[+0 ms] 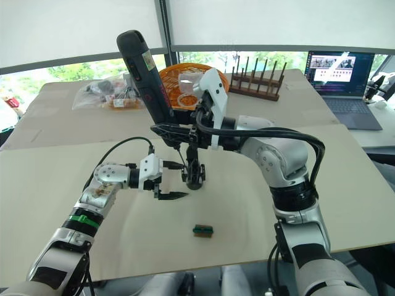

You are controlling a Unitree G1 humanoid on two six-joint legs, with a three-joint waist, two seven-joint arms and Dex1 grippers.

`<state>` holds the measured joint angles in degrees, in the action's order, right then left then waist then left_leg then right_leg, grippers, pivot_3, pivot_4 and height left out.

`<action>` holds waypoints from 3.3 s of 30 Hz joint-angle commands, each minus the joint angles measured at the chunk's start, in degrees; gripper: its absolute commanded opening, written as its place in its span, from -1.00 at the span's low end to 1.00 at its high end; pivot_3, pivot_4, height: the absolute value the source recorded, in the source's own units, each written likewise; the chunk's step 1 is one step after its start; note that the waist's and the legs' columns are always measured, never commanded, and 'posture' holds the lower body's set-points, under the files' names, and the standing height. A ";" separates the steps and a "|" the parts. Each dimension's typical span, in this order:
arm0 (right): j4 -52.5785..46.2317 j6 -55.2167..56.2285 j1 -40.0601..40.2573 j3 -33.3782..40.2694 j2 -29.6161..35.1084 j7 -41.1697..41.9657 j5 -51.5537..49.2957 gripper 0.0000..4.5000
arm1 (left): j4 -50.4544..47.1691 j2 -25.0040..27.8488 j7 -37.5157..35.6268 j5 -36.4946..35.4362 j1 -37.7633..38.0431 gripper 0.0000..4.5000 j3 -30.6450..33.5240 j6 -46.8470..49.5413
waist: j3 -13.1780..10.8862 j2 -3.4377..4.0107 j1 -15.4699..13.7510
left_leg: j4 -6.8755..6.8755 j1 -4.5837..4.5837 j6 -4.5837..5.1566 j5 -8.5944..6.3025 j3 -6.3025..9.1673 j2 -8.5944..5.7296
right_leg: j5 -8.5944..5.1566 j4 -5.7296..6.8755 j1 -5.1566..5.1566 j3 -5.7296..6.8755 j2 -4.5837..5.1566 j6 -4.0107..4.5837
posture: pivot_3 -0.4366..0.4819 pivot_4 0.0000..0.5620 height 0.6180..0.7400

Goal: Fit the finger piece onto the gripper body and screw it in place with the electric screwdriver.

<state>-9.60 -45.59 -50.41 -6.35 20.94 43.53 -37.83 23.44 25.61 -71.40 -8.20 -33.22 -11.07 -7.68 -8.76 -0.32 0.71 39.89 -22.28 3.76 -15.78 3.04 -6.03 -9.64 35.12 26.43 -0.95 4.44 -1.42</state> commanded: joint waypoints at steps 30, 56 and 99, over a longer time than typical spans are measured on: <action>-4.73 1.13 0.47 2.30 -0.49 0.38 -1.15 -0.14 | -0.39 -0.10 0.42 0.07 -1.49 1.00 0.28 -2.49 | 0.00 0.00 0.00 | 0.00 0.00 0.00 0.00 0.00 0.00 | 0.00 0.00 0.00 0.00 0.00 0.00 | -0.05 -0.47 1.00; -3.89 2.73 -0.15 2.37 -1.14 0.61 0.01 -0.14 | -0.82 -0.29 0.62 0.18 -1.35 1.00 0.09 -2.51 | 0.00 0.00 0.00 | 0.00 0.00 0.00 0.00 0.00 0.00 | 0.00 0.00 0.00 0.00 0.00 0.00 | -0.05 -0.47 1.00; -5.46 2.11 0.56 2.51 0.08 1.06 -0.06 -0.14 | 1.95 0.85 -0.57 0.45 -1.57 1.00 0.60 -3.87 | 0.00 0.00 0.00 | 0.00 0.00 0.00 0.00 0.00 0.00 | 0.00 0.00 0.00 0.00 0.00 0.00 | -0.05 -0.47 1.00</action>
<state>-12.51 -44.33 -48.80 -6.14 21.04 44.74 -36.65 26.04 25.73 -71.44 -7.01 -33.51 -11.15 -10.47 -8.76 -0.32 0.71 39.89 -22.28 3.76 -15.78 3.04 -6.04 -9.64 35.12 26.44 -0.94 4.43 -1.42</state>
